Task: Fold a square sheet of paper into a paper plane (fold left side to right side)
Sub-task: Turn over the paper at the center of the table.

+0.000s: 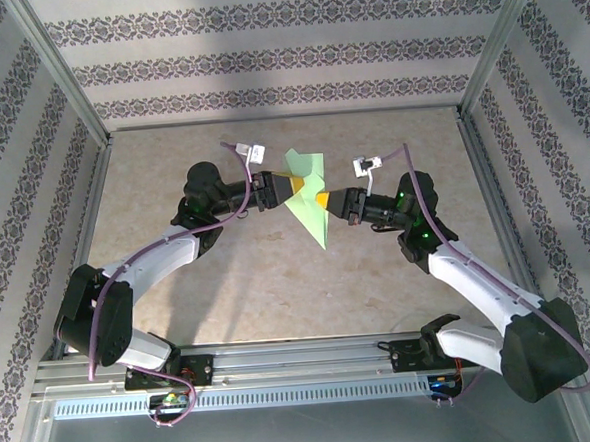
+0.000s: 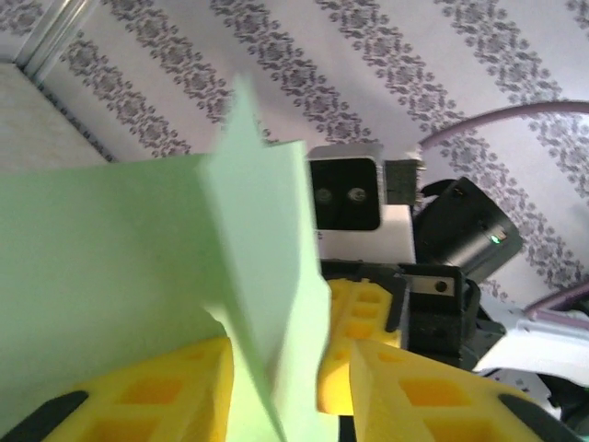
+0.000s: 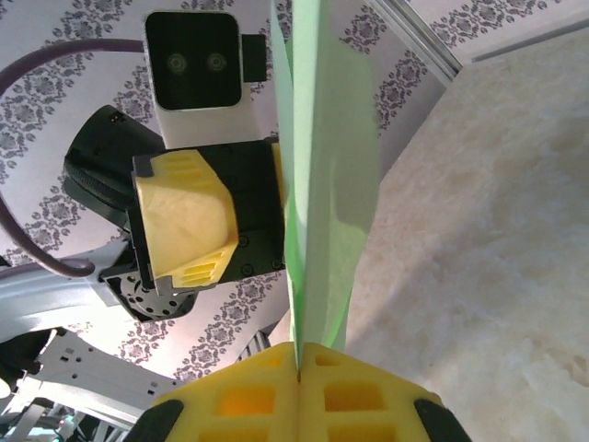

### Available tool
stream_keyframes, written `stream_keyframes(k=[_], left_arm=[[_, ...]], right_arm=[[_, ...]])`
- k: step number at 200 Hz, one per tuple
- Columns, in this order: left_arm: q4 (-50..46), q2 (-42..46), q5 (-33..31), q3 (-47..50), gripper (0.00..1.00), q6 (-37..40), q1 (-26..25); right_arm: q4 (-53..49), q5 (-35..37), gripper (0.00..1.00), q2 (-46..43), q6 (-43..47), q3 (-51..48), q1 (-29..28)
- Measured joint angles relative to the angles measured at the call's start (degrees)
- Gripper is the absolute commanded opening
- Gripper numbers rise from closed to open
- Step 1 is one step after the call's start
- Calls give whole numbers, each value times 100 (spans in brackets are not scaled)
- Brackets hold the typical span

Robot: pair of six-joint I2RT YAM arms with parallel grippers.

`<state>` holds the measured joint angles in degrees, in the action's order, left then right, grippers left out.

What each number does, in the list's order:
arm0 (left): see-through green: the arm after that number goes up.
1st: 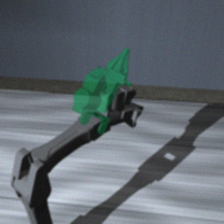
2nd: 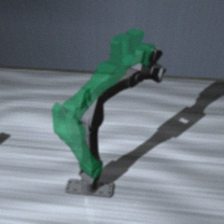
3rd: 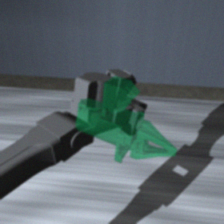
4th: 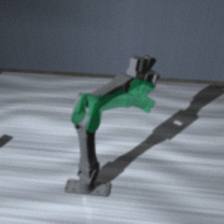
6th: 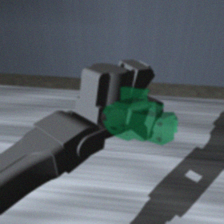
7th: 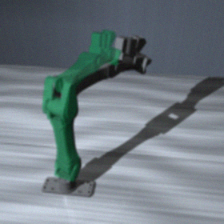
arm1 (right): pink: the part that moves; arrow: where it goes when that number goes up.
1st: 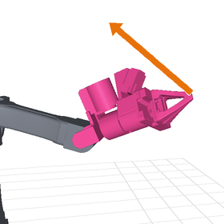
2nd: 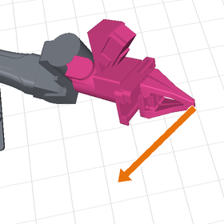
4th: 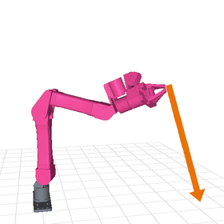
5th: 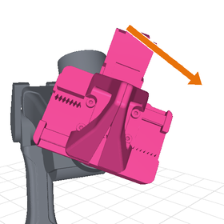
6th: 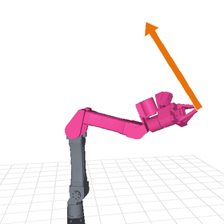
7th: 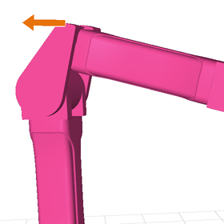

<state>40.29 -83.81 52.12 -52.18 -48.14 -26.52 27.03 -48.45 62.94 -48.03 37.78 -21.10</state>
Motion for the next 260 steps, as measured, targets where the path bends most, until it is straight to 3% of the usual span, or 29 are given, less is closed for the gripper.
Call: stream_keyframes(k=[36, 63, 102, 139, 170, 198, 234, 260], left_arm=[[-957, 553, -619, 293, 58, 557, 201], [-2081, 1316, -1499, 396, 66, 1123, 413], [-3606, 2516, -3246, 424, 73, 1908, 415], [-4496, 3521, -4815, 647, 77, 2343, 415], [-5010, 4037, -5886, 730, 80, 2487, 415], [-5348, 4232, -6476, 739, 80, 2555, 417], [-5696, 4240, -6800, 739, 80, 2634, 422], [-5825, 4240, -6870, 721, 79, 2695, 422]], right_arm=[[-1058, 435, 0, -275, 599, 129, -17], [-2376, 1314, 0, -417, 1390, 568, -341], [-4555, 4002, 0, 7, 2616, 1823, -1652], [-6214, 6913, 0, 1580, 3091, 3056, -2656], [-7215, 8483, 0, 2999, 3154, 3753, -3084], [-7731, 9228, 0, 4175, 3126, 4374, -3241], [-8155, 9427, 1, 5440, 2959, 5125, -3270], [-8360, 9311, 13, 6059, 2848, 5517, -3270]])
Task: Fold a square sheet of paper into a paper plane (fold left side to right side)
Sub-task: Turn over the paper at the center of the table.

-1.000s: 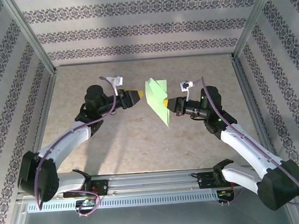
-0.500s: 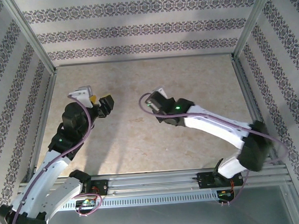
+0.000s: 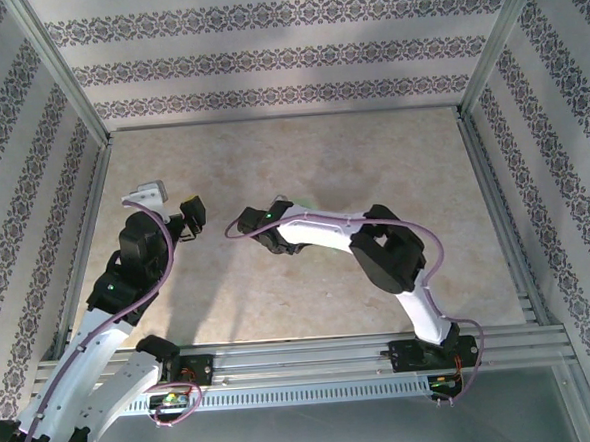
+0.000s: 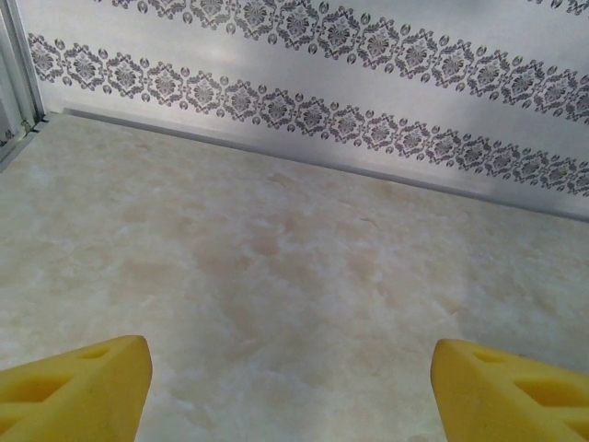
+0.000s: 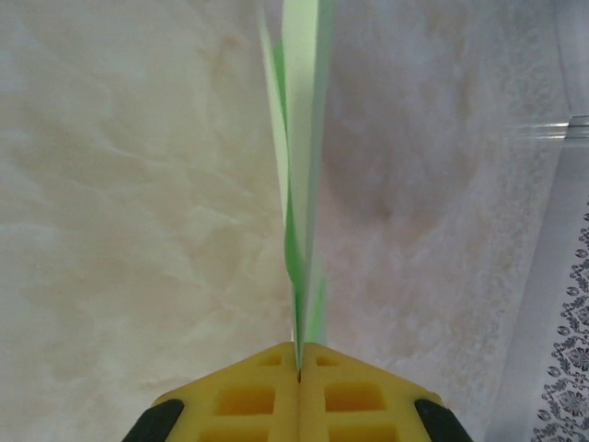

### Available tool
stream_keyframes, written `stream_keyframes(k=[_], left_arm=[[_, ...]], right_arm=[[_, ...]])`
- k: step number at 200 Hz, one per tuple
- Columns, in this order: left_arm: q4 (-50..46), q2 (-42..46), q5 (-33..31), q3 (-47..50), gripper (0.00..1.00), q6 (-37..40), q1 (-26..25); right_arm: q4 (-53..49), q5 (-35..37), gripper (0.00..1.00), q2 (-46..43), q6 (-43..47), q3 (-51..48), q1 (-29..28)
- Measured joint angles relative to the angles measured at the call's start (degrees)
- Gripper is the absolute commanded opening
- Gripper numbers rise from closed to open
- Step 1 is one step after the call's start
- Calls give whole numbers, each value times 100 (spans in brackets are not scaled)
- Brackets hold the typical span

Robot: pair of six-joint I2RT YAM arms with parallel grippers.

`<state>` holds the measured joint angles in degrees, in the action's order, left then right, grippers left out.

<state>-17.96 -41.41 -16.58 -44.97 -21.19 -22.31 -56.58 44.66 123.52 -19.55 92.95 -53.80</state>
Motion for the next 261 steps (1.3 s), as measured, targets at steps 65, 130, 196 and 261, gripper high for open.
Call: stream_keyframes(k=[65, 130, 196, 261], left_arm=[[-103, -382, 273, -155, 78, 26, 7], [-96, -804, 929, -247, 82, -4, 20], [79, -1707, 1803, -264, 78, -634, 20], [1729, -3237, 3252, 127, 72, -1891, -79]], right_arm=[[-219, -857, 50, 284, -168, 245, 2], [181, -2109, 76, -1309, -398, -693, 221], [1161, -2881, 83, -3679, -485, -2345, 1086], [3187, -4129, 98, -6269, -1115, -4767, 2680]])
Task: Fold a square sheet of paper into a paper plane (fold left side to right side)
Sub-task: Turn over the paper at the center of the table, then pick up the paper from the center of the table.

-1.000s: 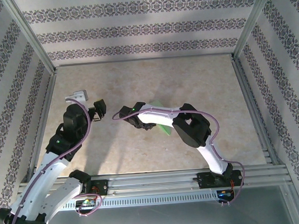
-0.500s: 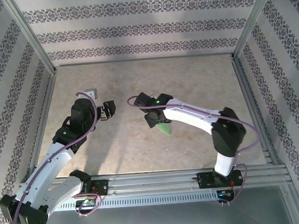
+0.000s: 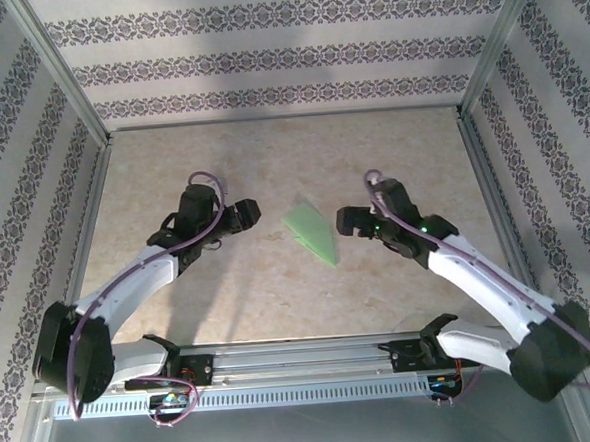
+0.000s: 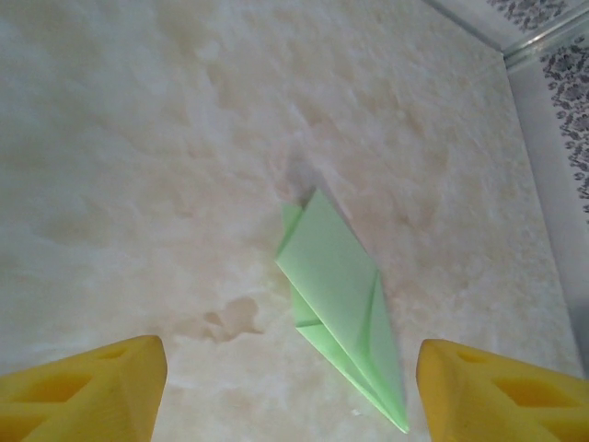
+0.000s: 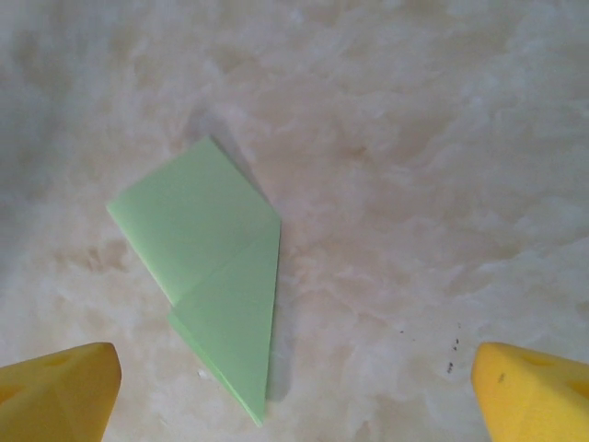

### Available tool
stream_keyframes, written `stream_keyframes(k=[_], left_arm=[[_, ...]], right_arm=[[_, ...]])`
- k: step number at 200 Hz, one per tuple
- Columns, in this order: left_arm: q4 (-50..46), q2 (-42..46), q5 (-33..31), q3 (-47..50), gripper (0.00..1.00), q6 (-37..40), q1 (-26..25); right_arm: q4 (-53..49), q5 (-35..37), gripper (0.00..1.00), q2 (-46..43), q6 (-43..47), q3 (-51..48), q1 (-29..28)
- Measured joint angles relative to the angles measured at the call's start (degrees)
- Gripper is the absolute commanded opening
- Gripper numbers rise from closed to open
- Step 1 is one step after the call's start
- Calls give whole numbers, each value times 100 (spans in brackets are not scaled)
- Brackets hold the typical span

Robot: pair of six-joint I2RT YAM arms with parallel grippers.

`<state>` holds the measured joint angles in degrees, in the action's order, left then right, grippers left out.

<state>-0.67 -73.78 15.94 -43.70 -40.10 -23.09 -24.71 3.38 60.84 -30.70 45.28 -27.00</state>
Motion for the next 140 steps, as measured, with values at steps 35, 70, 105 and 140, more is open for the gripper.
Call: stream_keyframes(k=[35, 70, 105, 140], left_arm=[[1049, -1058, 509, 186, 69, -850, -275], [2039, -2013, 739, 179, 62, -1561, -455], [2623, -2734, 811, 61, 54, -2046, -564], [2889, -3178, 896, -243, 44, -2297, -597]], right_arm=[[1012, -876, 98, -813, -686, -1143, 986], [1471, -1469, 98, -1226, -1126, -1661, 1631], [1530, -1700, 98, -1502, -1255, -1755, 1814], [1530, -1788, 98, -1587, -1263, -1768, 1867]])
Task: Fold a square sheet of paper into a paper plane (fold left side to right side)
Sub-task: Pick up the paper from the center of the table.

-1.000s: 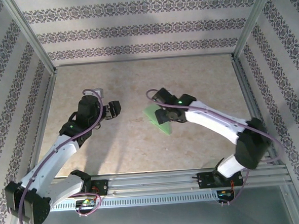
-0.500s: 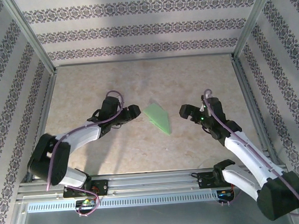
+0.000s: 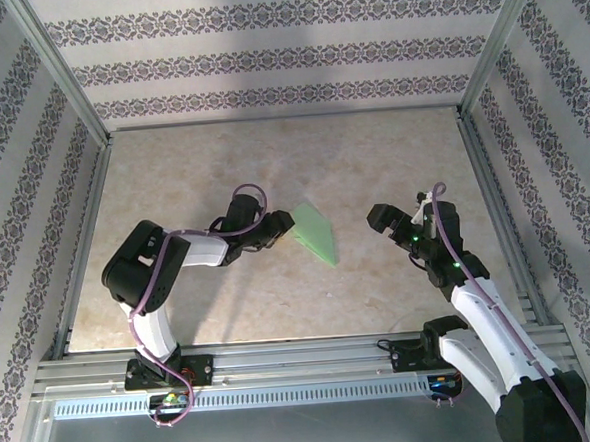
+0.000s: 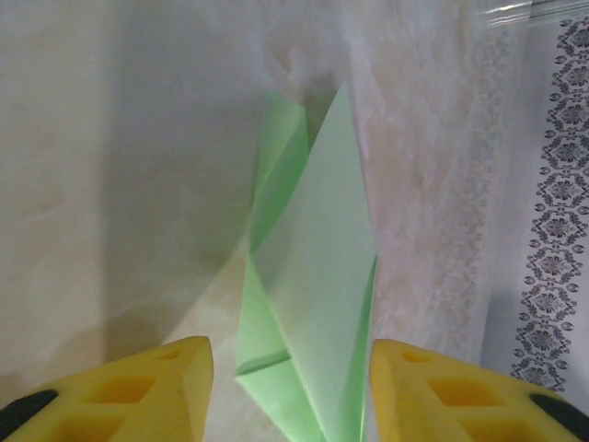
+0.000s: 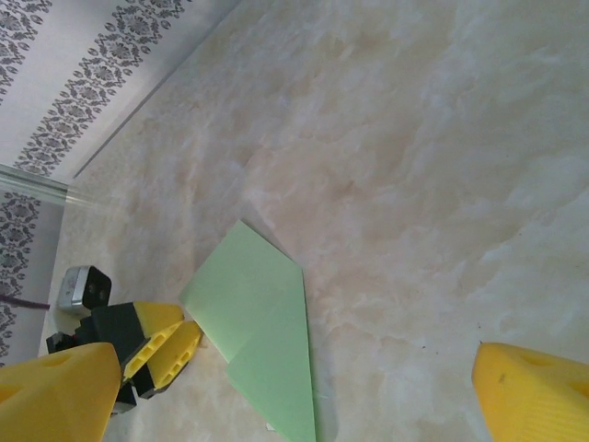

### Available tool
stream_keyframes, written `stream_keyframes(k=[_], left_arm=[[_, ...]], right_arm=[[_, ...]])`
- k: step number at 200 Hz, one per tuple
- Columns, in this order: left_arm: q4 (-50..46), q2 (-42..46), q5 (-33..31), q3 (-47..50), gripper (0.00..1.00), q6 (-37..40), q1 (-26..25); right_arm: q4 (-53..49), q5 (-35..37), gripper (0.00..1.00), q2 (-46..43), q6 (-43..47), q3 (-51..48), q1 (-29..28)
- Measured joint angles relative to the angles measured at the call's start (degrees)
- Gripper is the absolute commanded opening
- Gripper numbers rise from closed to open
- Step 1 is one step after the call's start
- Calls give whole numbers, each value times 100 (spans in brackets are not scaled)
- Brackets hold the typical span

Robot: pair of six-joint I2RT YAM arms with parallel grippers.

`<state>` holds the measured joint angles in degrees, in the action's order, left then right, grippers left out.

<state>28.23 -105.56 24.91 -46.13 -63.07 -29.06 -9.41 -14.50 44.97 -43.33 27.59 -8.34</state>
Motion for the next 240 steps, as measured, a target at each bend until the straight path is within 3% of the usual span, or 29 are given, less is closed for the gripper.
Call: stream_keyframes(k=[78, 122, 150, 181, 199, 240], left_arm=[[190, -476, 57, -415, 33, -105, -44], [195, -476, 59, -498, 5, 31, -52], [243, -382, 74, -393, 0, 382, -46], [341, 258, 341, 31, 0, 883, 72], [531, 859, 675, 330, 0, 1174, 280], [1008, 1858, 1685, 796, 0, 1641, 824]], right_arm=[[-20, -175, 98, -70, 2, -79, 186], [26, -452, 97, -105, 22, -103, 297], [376, -1150, 91, 138, 157, -160, 450], [656, -2218, 92, 758, 566, -92, 448], [737, -2800, 98, 1193, 796, 57, 444], [1276, -3576, 98, 1976, 1202, 328, 37]])
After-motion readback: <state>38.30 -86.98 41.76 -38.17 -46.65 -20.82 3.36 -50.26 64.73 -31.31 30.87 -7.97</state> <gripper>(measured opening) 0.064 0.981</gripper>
